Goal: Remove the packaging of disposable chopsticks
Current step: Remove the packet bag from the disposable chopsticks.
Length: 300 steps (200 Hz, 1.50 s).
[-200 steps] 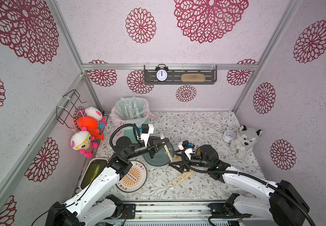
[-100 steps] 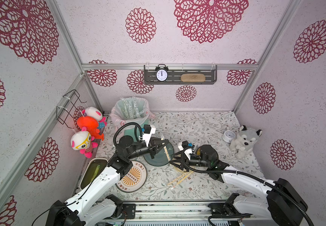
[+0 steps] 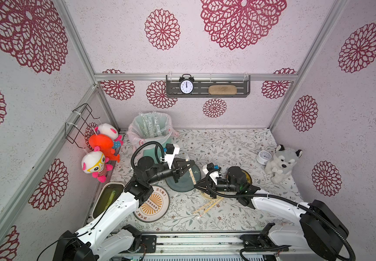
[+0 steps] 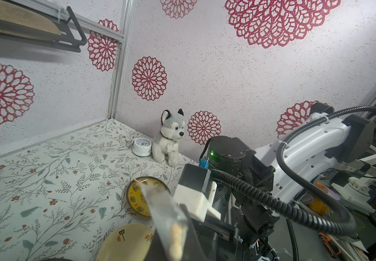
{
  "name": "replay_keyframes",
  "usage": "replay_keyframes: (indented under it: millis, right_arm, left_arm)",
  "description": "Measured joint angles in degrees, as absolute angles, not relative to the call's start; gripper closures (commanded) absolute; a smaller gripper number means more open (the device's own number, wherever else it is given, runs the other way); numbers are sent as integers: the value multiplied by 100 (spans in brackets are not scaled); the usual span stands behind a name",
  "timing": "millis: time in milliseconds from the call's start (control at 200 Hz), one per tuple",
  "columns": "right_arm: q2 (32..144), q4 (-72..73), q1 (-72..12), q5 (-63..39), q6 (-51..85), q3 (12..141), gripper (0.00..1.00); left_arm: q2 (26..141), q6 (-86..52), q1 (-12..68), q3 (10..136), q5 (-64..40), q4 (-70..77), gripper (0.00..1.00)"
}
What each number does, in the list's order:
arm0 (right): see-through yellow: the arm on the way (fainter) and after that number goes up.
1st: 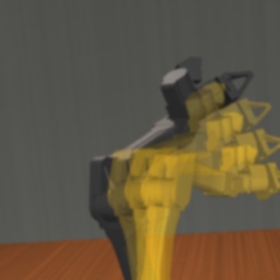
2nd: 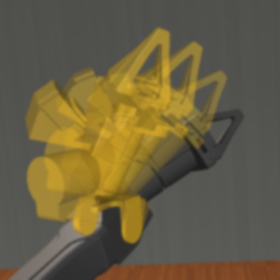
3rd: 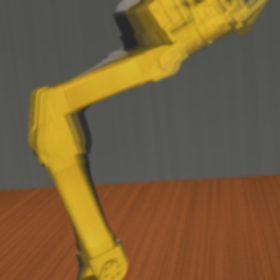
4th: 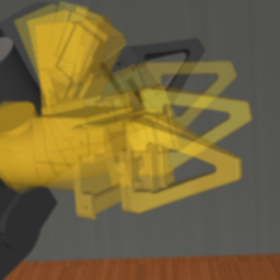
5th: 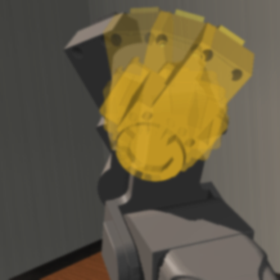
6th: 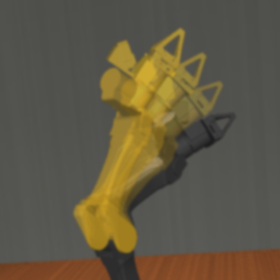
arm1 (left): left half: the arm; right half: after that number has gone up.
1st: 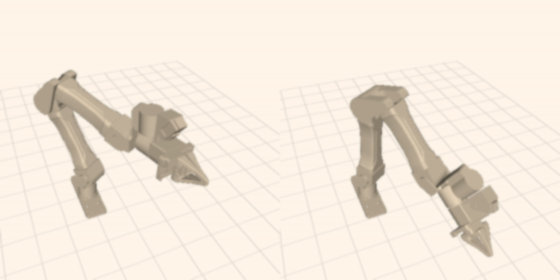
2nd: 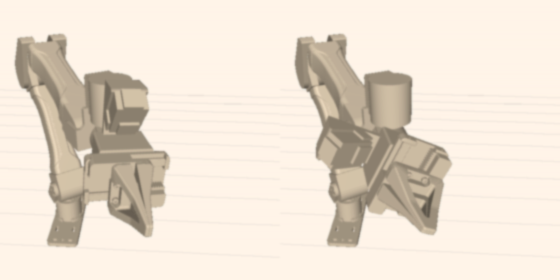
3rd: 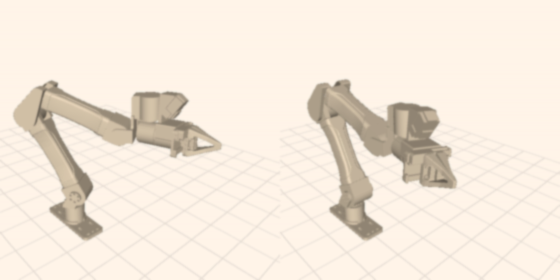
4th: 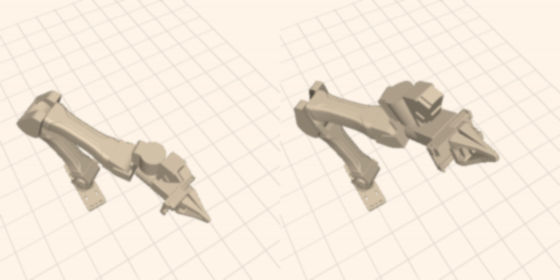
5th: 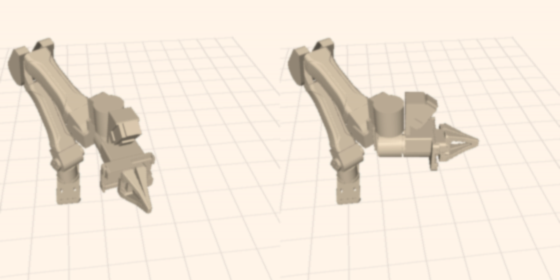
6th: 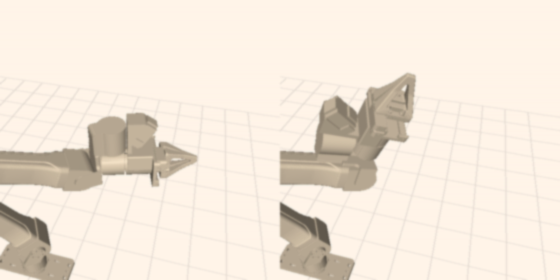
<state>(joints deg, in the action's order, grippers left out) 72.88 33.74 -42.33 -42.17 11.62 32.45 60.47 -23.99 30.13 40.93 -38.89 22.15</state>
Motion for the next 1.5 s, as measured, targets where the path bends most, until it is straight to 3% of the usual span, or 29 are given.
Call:
replay_keyframes:
  millis: [30, 145, 190, 250, 285, 320, 370, 485, 650, 856, 946, 986, 1026, 1056, 1151, 1241, 1366, 1501]
  right_arm:
    - [7293, 3415, -4244, -4257, 1135, 3240, 100]
    - [7295, 3594, -4263, -4268, 1114, 3162, 100]
    - [7295, 3662, -4263, -4265, 1118, 3122, 100]
    - [7295, 3802, -4263, -4259, 1164, 3061, 100]
    - [7295, 3903, -4263, -4233, 1210, 3015, 100]
    - [7295, 3990, -4259, -4217, 1256, 2967, 100]
    - [7295, 4130, -4250, -4195, 1321, 2882, 100]
    - [7295, 4338, -4244, -4198, 1415, 2724, 100]
    - [7286, 4628, -4248, -4228, 1422, 2620, 100]
    - [7238, 4689, -4257, -4228, 1417, 2556, 100]
    - [7183, 4700, -4252, -4198, 1420, 2469, 100]
    - [7155, 4709, -4254, -4187, 1420, 2440, 100]
    - [7142, 4718, -4254, -4180, 1420, 2425, 100]
    - [7140, 4729, -4254, -4178, 1422, 2421, 100]
    - [7140, 4733, -4254, -4176, 1422, 2418, 100]
    - [7126, 4744, -4259, -4176, 1422, 2410, 100]
    - [7028, 4770, -4283, -4163, 1422, 2359, 100]
    - [6978, 4777, -4311, -4101, 1420, 2331, 100]
  left_arm:
    - [6051, -2403, 3011, 4093, -3850, 2226, 100]
    - [6088, -2432, 3009, 4093, -3837, 2259, 99]
    - [6097, -2445, 3009, 4093, -3850, 2261, 81]
    - [6110, -2447, 3013, 4077, -3857, 2338, 49]
    - [6112, -2475, 3013, 4040, -3883, 2447, 39]
    - [6101, -2502, 3017, 3990, -3920, 2565, 36]
    - [6093, -2543, 3017, 3922, -3968, 2705, 36]
    - [6036, -2637, 3022, 3817, -4086, 2939, 50]
    - [6001, -2698, 3022, 3785, -4064, 3135, 80]
    - [6200, -2812, 3024, 3787, -4086, 3406, 99]
    - [6278, -2853, 3026, 3785, -4134, 3468, 96]
    - [6302, -2871, 3028, 3780, -4150, 3500, 84]
    - [6313, -2853, 3039, 3765, -4174, 3557, 65]
    - [6320, -2886, 3044, 3754, -4180, 3599, 61]
    - [6337, -2923, 3076, 3721, -4248, 3739, 62]
    - [6335, -2908, 3087, 3706, -4239, 3787, 74]
    - [6353, -2923, 3092, 3706, -4254, 3879, 72]
    - [6510, -2943, 3148, 3706, -4257, 4014, 79]
